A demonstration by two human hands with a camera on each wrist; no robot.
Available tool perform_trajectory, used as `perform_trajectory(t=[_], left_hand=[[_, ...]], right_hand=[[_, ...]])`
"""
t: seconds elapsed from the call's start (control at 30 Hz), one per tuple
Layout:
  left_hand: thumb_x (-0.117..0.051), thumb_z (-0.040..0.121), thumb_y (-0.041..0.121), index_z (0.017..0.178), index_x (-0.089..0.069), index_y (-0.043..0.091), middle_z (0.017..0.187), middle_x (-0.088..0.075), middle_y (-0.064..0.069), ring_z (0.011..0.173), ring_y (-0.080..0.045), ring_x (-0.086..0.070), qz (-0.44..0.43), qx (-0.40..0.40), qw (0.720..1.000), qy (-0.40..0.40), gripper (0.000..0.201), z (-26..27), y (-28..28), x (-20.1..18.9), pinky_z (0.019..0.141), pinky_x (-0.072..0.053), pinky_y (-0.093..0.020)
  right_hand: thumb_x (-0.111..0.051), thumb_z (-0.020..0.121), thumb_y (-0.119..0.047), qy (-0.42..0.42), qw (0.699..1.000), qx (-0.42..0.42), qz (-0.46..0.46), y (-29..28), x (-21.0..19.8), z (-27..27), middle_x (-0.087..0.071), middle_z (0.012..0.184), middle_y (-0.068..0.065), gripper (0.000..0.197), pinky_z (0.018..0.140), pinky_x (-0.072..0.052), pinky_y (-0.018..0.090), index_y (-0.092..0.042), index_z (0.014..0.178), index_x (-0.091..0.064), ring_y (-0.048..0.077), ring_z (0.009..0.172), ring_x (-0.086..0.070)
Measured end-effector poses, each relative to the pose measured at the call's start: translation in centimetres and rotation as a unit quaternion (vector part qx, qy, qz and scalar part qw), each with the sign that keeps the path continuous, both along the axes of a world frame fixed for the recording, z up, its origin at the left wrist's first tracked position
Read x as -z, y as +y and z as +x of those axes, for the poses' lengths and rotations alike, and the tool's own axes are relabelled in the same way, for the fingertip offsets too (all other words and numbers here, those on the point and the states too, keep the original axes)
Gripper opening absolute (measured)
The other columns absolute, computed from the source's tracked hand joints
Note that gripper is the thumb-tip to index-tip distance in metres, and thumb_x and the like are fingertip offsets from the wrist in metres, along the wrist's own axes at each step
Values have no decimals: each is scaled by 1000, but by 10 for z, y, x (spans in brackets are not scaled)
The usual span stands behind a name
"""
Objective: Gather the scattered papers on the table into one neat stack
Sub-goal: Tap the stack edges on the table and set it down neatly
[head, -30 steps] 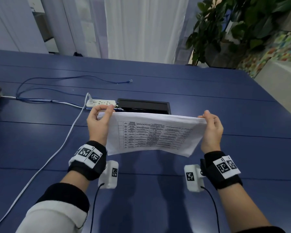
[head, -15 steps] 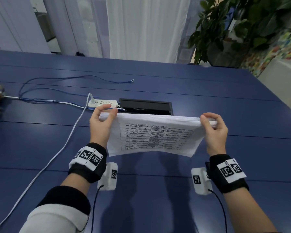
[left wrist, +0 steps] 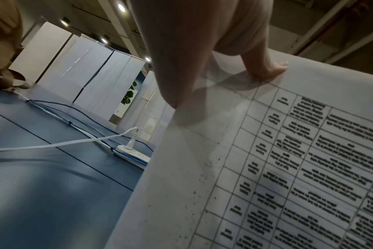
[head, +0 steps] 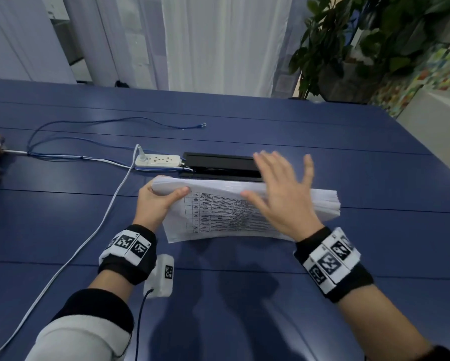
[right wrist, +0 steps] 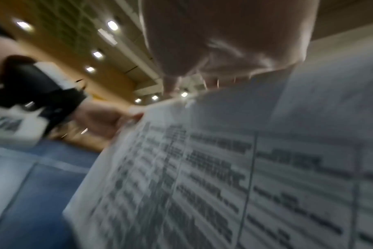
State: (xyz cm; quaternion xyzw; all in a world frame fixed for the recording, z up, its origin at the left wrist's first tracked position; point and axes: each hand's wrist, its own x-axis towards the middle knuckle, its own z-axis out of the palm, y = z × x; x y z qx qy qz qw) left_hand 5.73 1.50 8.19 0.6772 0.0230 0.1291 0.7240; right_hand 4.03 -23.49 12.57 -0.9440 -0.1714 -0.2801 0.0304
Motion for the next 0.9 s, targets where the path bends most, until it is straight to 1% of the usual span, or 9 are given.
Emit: perform_trajectory(t=[0.1,0.2,0.27,0.33,0.43,0.57,0.67,0.8,0.9], left_hand=[[-75,68,-4,85,-61,23,78,-69,9,69,4,-63,-5,22,1000,3,34,1,3,-1,66,-51,-12],[-78,66,0,91,-63,27,88,-69,5,78,-2,-64,35,54,998,18,40,2,3,1,76,-51,-15],[-76,69,-1,83,-64,20,73,-70,12,70,2,-63,43,44,998,16,28,1,-3,1,69,-49,-12],[-72,72,-3,77,-63,14,63,-70,15,62,4,-63,27,21,999,2,19,1,-7,-1,63,-50,-12],[-70,74,-3,77,-64,9,65,-72,10,63,-3,-67,-11,2,1000,-6,14,1,-4,-8,64,-55,-17],[-70,75,-1,77,-63,11,64,-71,11,62,-2,-65,-17,0,1000,-6,14,-1,13,-5,62,-52,-15],[-70,76,0,76,-61,13,64,-70,12,62,0,-64,-7,7,1000,-14,16,-6,11,-9,61,-51,-14],[-70,74,-1,73,-67,21,66,-71,15,63,3,-64,-18,-8,999,-49,22,-1,14,-31,60,-50,-11],[-71,71,-4,75,-69,23,71,-72,15,65,4,-64,0,17,999,-40,26,3,20,-28,62,-50,-10]], right_hand=[[-70,76,-23,36,993,-16,-108,4,16,10,-65,92,2,39,102,-24,53,-12,112,-60,23,81,-65],[-54,82,0,161,980,-25,-113,-5,6,16,-60,98,6,28,86,-34,40,-10,108,-53,28,90,-59],[-44,85,4,200,972,-27,-121,-5,-2,20,-59,103,7,29,77,-36,36,-10,110,-51,29,95,-55],[-43,87,1,196,975,-34,-100,-2,-12,22,-62,103,7,25,74,-38,36,-12,107,-52,29,95,-55],[-51,93,-24,214,976,-11,-39,-14,-25,27,-64,100,6,12,68,-37,33,-15,99,-55,29,98,-58],[-50,90,-48,285,954,80,-43,-54,-32,27,-59,84,8,34,65,-36,33,-15,80,-44,31,92,-59],[-44,94,-44,248,964,81,-60,-62,-26,26,-65,92,11,31,64,-34,34,-17,81,-36,34,90,-59],[-55,92,-29,93,995,20,9,-66,-46,17,-65,78,12,27,65,-26,33,-5,81,-51,35,76,-60],[-56,91,-33,169,984,39,-33,-63,-45,16,-66,98,4,24,79,-27,37,-11,100,-55,27,97,-58]])
